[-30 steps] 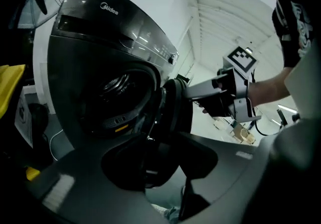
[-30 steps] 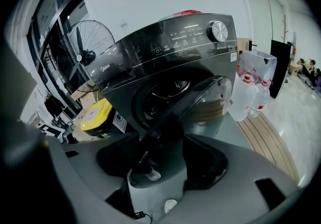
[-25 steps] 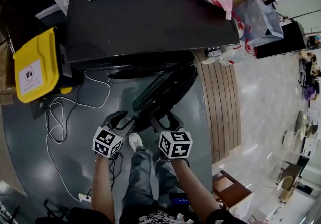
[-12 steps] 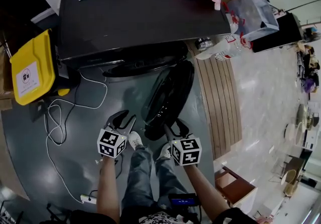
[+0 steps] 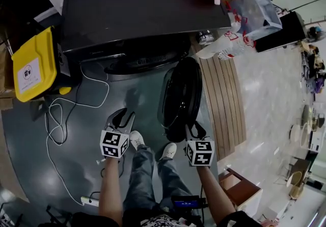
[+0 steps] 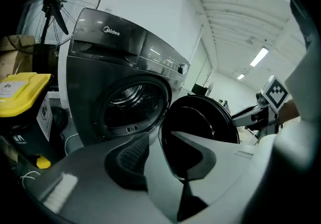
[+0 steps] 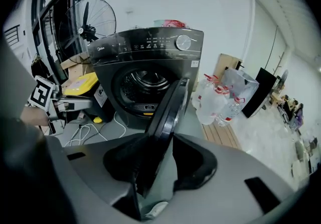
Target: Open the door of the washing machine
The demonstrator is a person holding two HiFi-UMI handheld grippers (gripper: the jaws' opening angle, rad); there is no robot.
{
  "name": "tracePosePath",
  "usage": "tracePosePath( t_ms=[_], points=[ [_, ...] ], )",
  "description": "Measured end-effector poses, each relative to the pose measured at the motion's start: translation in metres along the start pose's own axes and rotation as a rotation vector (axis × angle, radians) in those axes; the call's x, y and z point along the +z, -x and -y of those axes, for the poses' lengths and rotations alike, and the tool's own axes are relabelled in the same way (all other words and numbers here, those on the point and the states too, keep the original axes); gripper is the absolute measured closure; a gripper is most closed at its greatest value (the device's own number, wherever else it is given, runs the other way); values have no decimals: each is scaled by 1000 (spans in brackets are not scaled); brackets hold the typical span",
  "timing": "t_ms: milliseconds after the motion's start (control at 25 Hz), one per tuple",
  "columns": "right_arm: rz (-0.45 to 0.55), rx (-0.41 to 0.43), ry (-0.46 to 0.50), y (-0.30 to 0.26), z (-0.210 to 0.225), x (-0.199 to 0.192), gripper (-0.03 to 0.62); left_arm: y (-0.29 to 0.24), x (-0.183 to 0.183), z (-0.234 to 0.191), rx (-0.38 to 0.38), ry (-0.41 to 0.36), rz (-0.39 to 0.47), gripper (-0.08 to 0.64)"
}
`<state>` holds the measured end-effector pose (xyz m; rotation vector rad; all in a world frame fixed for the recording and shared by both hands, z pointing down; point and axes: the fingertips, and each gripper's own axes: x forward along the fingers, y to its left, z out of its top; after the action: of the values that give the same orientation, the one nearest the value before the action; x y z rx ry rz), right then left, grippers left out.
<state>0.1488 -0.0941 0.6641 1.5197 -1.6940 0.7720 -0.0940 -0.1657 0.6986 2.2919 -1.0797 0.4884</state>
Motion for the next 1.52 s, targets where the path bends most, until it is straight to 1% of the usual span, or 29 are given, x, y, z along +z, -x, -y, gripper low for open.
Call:
tracePosePath(
  t_ms=[200,360,400,440,480,560,680,760,840,880,920,1000,1120,1240,1360,1520],
  points=[
    [2,-47,0,-1,22,-8,442,7,5,1,49,-2,32,435],
    [8,-87,-17,9,35,-12,463,23,19,14,86,6,78,434],
    [25,-100,-14,16,38,-10,495,30,23,19,98,9,87,434],
    [50,-111,-10,26,40,-8,561,36,27,25,110,10,95,426],
    [80,-114,-8,36,41,-4,566,43,31,31,121,10,104,417],
    [142,-85,-15,56,38,5,589,60,43,47,146,7,128,417],
    [252,8,-38,91,24,29,589,91,67,73,182,-9,184,423],
    [322,75,-78,127,16,40,589,115,80,97,202,-20,205,426],
    [373,134,-115,170,9,41,589,145,87,126,217,-7,223,446],
    [395,159,-118,191,6,41,589,161,90,140,229,0,237,456],
    [416,179,-113,211,3,40,589,176,94,155,248,0,254,462],
    [462,212,-92,247,-2,36,590,206,102,183,293,-28,290,462],
    [520,249,-58,292,-7,26,590,245,110,225,329,-74,323,469],
    [554,277,-43,325,-7,17,589,273,112,258,335,-58,350,482],
    [574,278,-38,342,-6,16,591,293,118,272,346,-45,391,495],
    [590,278,-14,350,-9,18,591,305,120,275,371,-47,409,495]
  ],
)
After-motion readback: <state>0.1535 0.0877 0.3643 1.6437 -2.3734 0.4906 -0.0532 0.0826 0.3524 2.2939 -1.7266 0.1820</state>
